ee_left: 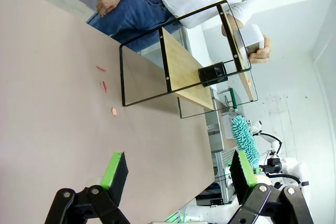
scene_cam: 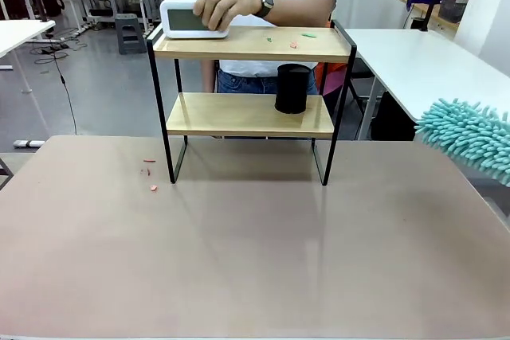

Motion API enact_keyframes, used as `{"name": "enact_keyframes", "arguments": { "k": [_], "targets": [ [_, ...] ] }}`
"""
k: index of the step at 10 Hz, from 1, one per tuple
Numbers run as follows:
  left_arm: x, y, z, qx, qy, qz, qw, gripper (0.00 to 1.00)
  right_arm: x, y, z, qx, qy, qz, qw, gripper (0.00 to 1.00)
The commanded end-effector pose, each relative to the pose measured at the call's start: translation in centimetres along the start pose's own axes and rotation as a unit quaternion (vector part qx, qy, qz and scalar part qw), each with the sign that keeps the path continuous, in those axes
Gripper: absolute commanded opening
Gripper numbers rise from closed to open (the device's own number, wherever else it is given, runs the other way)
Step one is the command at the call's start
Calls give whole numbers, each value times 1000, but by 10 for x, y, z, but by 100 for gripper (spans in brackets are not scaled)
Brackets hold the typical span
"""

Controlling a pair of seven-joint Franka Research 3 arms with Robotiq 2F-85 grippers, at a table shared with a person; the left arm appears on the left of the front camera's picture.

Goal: Clean the shelf.
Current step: Clean the remaining tier of the Shelf with the Duster once objects are removed.

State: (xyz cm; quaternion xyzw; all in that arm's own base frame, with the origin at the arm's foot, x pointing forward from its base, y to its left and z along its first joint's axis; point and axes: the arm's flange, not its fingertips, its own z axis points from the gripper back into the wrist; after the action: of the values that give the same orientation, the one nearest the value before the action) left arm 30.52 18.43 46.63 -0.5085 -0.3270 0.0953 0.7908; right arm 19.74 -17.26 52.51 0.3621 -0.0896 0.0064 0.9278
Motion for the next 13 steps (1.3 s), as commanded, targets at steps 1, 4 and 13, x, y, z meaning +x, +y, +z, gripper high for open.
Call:
{"name": "enact_keyframes", "arguments": {
  "k": [1,4,13],
  "targets": [
    [-4,0,-3,-10,-7,-9,1000,100,-2,-3,2,-2,0,13,1000,12],
    [-4,0,-3,-10,-7,-9,1000,100,0,0,0,0,0,0,1000,12],
    [-4,0,-3,-10,-7,-9,1000,100,188,345,-60,-268,-110,143,946,12]
  ]
}}
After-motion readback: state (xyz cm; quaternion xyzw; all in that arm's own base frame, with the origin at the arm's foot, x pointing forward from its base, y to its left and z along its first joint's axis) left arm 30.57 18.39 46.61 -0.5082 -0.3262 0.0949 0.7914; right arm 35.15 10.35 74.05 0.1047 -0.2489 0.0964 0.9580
